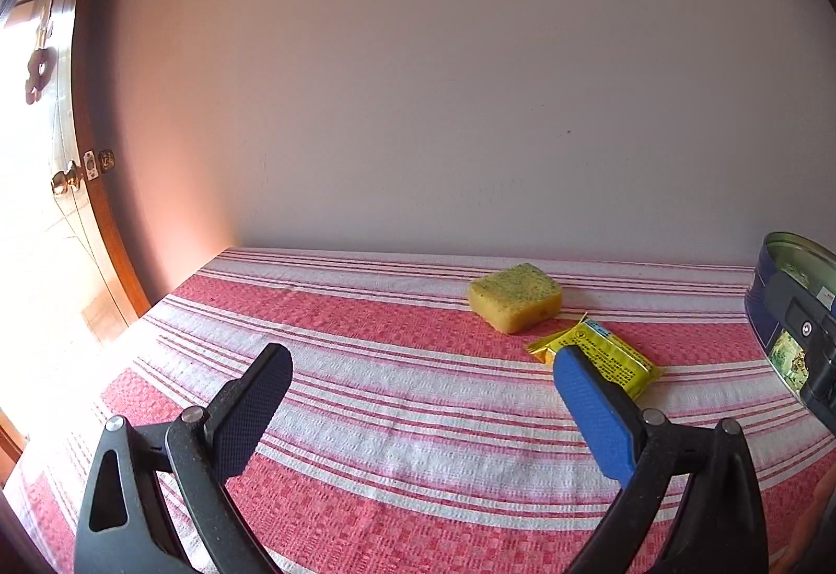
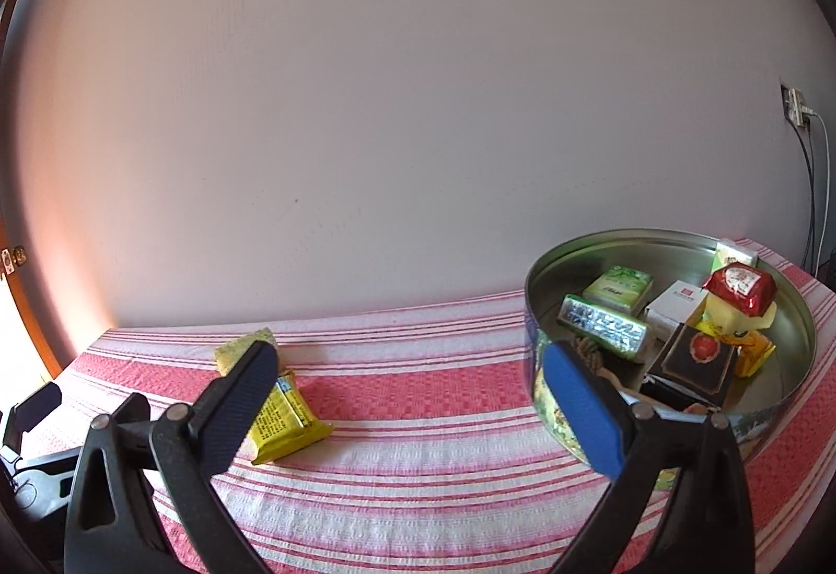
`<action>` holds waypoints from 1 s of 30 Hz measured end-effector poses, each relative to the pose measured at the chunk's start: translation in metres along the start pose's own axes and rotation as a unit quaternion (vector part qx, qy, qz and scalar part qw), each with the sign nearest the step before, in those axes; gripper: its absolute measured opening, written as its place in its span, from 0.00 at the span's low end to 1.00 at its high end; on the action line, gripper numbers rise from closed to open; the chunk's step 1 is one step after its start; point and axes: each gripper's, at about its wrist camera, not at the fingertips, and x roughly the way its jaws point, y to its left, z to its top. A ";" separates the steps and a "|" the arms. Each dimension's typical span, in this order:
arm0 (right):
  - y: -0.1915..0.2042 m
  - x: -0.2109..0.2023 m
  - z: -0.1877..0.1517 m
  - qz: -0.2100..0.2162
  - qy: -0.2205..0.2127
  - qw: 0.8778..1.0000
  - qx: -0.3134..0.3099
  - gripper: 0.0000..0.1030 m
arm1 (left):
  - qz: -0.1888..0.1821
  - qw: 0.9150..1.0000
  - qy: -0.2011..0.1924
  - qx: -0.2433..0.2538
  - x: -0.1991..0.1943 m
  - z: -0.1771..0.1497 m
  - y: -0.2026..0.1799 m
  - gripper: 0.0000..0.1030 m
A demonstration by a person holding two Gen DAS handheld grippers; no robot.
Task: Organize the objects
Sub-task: 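Grasp the yellow wafer pack with the right gripper while the left gripper grasps the sponge cake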
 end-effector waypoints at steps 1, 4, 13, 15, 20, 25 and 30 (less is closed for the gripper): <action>0.005 0.006 -0.001 0.006 0.009 1.000 -0.006 1.00 | 0.003 1.000 0.006 0.000 0.004 0.000 0.004 0.98; 0.021 0.025 -0.001 0.028 0.036 0.999 -0.021 1.00 | 0.018 1.000 0.025 0.001 0.018 0.003 0.016 0.98; 0.074 0.103 -0.014 0.098 0.199 0.971 -0.091 0.90 | 0.027 0.995 0.091 -0.010 0.055 0.005 0.043 0.98; 0.085 0.117 -0.019 0.098 0.229 0.961 -0.117 0.87 | 0.025 0.994 0.108 -0.021 0.065 0.004 0.049 0.98; 0.101 0.139 -0.031 0.080 0.277 0.945 -0.154 0.80 | 0.020 0.991 0.127 -0.043 0.074 0.001 0.058 0.98; 0.092 0.132 -0.028 0.086 0.271 0.948 -0.146 0.53 | 0.007 0.991 0.128 -0.038 0.073 0.002 0.053 0.98; 0.063 0.112 -0.020 0.122 0.249 0.957 -0.088 0.51 | -0.029 0.992 0.120 -0.031 0.070 0.003 0.042 0.98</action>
